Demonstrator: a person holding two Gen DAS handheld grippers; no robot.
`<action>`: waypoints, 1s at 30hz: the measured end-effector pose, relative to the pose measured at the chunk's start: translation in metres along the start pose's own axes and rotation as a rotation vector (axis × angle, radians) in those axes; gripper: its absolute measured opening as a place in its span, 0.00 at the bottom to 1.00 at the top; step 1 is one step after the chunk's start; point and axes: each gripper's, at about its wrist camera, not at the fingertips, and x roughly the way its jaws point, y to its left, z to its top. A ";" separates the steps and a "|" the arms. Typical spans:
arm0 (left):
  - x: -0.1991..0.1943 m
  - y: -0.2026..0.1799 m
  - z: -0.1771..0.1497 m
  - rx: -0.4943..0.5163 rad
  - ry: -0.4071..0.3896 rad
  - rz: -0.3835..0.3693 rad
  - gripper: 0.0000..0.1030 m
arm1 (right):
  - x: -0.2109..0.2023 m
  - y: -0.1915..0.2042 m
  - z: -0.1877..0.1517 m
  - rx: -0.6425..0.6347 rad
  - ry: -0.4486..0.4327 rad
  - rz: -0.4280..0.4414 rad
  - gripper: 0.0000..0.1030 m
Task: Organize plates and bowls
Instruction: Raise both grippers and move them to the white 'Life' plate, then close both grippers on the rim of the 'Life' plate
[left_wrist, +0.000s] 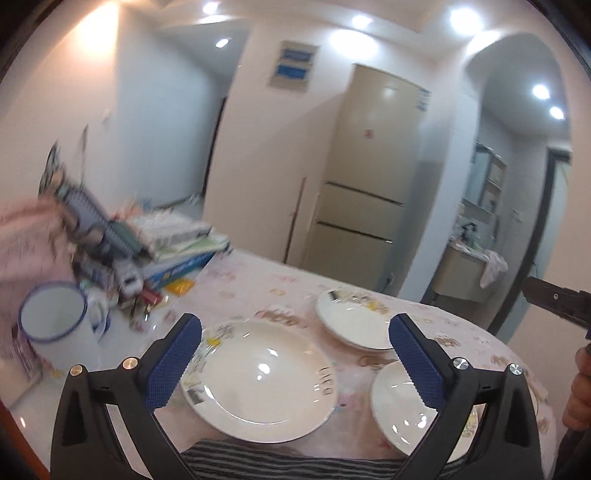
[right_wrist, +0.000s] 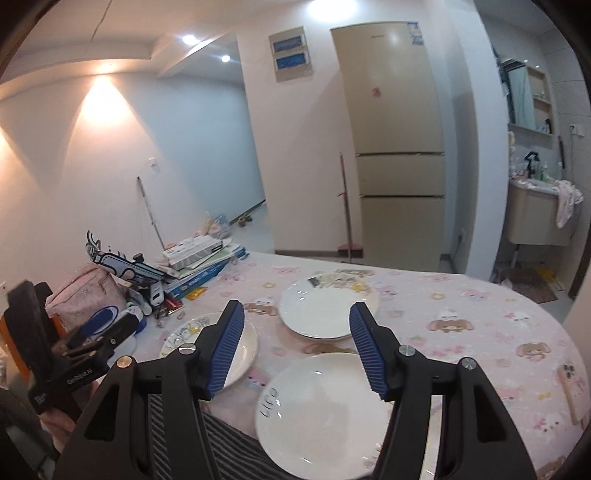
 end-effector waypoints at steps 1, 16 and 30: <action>0.007 0.018 -0.003 -0.052 0.006 0.029 0.95 | 0.013 0.004 0.004 0.001 0.017 -0.008 0.57; 0.065 0.085 -0.048 -0.227 0.250 0.122 0.65 | 0.192 0.025 -0.060 0.207 0.565 0.221 0.38; 0.097 0.118 -0.073 -0.424 0.405 0.119 0.14 | 0.240 0.037 -0.100 0.213 0.704 0.256 0.16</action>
